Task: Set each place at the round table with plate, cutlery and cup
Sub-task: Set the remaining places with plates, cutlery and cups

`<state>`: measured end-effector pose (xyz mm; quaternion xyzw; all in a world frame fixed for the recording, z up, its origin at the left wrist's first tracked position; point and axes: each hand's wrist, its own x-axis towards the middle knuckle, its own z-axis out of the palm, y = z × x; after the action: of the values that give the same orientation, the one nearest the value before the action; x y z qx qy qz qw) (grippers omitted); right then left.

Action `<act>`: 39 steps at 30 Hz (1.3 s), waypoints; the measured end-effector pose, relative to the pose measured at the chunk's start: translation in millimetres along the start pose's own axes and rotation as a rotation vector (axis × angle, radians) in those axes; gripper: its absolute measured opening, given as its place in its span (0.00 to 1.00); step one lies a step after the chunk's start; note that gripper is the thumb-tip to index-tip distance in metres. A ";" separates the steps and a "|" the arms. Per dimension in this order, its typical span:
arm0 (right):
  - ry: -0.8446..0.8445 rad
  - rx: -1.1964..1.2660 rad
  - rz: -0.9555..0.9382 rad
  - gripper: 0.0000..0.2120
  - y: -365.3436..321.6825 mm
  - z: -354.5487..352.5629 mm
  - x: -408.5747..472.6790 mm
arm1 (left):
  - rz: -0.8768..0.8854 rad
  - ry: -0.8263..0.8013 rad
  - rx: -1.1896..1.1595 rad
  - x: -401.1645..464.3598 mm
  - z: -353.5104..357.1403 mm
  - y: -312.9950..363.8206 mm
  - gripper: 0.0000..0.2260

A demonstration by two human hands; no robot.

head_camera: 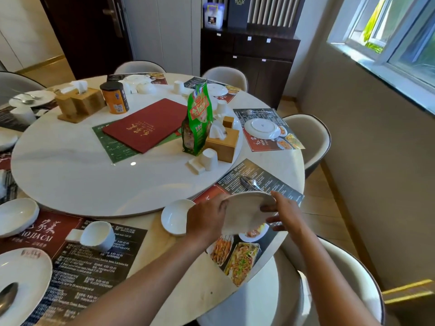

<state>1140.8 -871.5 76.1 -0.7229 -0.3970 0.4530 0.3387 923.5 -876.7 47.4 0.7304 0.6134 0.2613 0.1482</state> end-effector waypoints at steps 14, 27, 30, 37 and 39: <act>-0.013 -0.517 -0.064 0.14 61.3 -13.1 49.6 | -0.301 -0.175 -0.021 34.5 44.1 0.6 0.12; -0.337 -0.610 -0.340 0.21 71.3 -9.3 112.5 | -0.800 0.036 -0.150 -5.1 92.6 22.8 0.30; -0.384 -0.554 -0.368 0.18 73.5 -5.1 116.5 | -0.859 0.053 -0.215 -18.1 95.9 28.3 0.31; -0.448 -0.517 -0.368 0.20 81.7 -5.0 121.8 | -0.948 0.139 -0.235 -49.8 102.4 45.3 0.29; -0.449 -0.514 -0.360 0.20 81.7 -3.8 122.4 | -0.995 0.181 -0.214 -59.0 107.2 49.5 0.27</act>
<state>1199.7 -801.4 -39.2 -0.5859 -0.6824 0.4188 0.1250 1017.9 -933.0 -25.7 0.3052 0.8668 0.2827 0.2750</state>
